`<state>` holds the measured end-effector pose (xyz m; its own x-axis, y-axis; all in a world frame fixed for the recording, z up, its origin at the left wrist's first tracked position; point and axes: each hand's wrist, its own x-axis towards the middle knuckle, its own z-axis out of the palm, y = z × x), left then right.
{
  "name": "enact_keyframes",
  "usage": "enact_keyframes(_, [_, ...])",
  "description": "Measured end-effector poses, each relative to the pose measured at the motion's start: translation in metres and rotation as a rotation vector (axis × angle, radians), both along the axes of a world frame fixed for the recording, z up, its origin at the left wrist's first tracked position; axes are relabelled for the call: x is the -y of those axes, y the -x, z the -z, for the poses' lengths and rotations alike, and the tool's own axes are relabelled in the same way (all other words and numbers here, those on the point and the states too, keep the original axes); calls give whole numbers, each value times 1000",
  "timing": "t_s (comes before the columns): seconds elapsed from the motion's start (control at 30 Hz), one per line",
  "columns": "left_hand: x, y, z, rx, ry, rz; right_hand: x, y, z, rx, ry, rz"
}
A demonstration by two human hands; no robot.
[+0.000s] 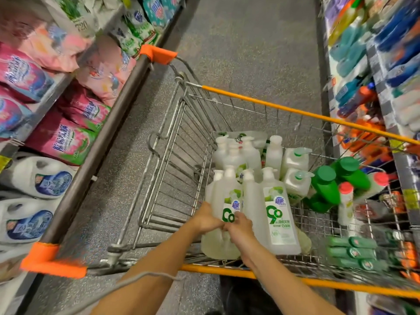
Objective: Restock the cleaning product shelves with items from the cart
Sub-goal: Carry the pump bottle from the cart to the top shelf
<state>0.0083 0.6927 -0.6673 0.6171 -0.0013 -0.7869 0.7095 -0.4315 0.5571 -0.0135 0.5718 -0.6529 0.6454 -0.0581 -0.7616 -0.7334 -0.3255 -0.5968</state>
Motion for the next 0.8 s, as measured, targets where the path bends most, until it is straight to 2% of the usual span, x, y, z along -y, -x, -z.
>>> enact_keyframes(0.17, [-17,0,-36,60,73,-41,16,-6,-13,291,-14,96])
enact_keyframes(0.33, [-28,6,-94,197,236,-57,26,-14,-60,212,-390,-54])
enact_keyframes(0.43, [-29,22,-127,250,357,-91,31,-4,-98,250,-536,5])
enact_keyframes(0.7, [-6,90,-213,459,465,45,44,86,-200,510,-593,208])
enact_keyframes(0.8, [21,127,-239,553,487,35,59,135,-229,584,-587,287])
